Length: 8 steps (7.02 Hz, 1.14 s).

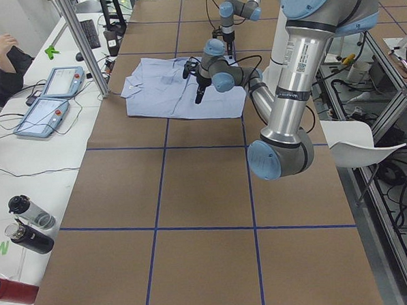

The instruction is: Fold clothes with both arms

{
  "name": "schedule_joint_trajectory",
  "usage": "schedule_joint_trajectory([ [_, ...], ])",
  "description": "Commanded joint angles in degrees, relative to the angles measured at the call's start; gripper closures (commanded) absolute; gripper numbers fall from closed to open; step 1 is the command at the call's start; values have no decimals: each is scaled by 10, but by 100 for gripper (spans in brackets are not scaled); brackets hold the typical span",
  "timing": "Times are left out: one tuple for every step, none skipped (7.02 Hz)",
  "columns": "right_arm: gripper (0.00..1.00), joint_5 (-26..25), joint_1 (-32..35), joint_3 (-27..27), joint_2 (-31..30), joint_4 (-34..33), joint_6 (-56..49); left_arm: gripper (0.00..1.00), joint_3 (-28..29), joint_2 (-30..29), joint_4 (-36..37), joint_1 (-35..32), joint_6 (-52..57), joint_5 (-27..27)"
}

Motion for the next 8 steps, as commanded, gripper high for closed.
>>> schedule_joint_trajectory([
  [57,3,0,1,-8,0,0,0,-1,-1,0,0,0,0],
  [57,3,-1,0,-8,0,0,0,-2,-3,0,0,0,0],
  [57,3,-1,-1,-6,0,0,0,-2,-3,0,0,0,0],
  [57,8,-2,-2,-1,0,0,0,-2,-3,0,-1,0,1],
  [56,10,-3,-2,1,1,0,0,-2,-3,0,-1,0,0],
  [54,10,-3,-3,0,6,-1,0,-2,-3,-1,-1,0,0],
  [52,10,-3,-4,0,6,-3,0,-2,-3,0,0,0,0],
  [52,10,-3,-8,-1,6,-4,0,-2,-4,0,-1,0,0],
])
